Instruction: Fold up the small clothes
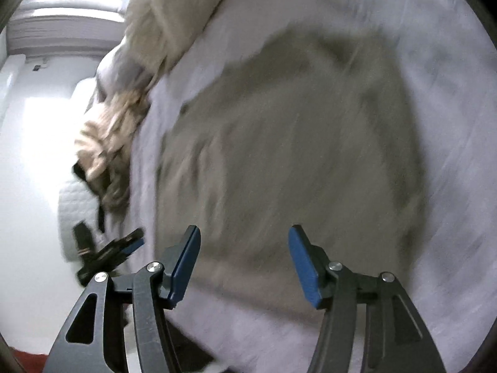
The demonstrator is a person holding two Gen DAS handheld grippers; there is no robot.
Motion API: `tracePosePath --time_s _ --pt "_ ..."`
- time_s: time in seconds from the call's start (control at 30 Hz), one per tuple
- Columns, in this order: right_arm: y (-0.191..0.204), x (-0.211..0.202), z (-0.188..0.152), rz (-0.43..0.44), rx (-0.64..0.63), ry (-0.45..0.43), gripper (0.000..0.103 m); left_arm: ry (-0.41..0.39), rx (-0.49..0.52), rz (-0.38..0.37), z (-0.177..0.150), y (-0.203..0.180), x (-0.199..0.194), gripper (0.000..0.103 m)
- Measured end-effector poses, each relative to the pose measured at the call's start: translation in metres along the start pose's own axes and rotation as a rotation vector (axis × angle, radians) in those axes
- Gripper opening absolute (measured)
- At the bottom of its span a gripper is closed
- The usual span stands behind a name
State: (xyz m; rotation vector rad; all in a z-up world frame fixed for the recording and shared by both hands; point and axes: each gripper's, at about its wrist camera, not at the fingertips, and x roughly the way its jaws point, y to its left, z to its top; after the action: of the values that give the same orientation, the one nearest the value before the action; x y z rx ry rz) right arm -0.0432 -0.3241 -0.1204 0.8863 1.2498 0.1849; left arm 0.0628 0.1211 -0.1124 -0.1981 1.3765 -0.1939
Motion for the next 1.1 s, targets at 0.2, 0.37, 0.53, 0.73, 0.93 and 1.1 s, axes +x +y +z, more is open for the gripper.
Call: tracePosePath --time_s 0.2,0.37,0.53,0.73,0.93,1.1 --pt "0.017 0.063 -0.059 0.131 0.075 0.159 0.063 0.053 0.037 -0.084 -0.027 -0.002 0.007 0.076" --pt "0.024 0.119 -0.08 0.204 0.193 0.165 0.063 0.08 0.098 -0.162 -0.029 -0.006 0.017 0.076" --pt "0.022 0.147 -0.091 0.263 0.328 0.069 0.063 0.127 0.17 -0.217 -0.027 -0.005 0.025 0.056" --pt "0.02 0.148 -0.088 0.24 0.397 -0.007 0.008 0.172 0.221 -0.296 -0.023 0.007 0.028 0.006" --pt "0.056 0.131 -0.089 0.127 0.199 -0.006 0.008 0.15 0.256 -0.31 -0.037 0.017 0.02 0.006" --pt "0.034 0.154 -0.102 0.048 0.229 0.037 0.008 0.147 0.25 -0.281 -0.05 0.024 0.04 0.006"
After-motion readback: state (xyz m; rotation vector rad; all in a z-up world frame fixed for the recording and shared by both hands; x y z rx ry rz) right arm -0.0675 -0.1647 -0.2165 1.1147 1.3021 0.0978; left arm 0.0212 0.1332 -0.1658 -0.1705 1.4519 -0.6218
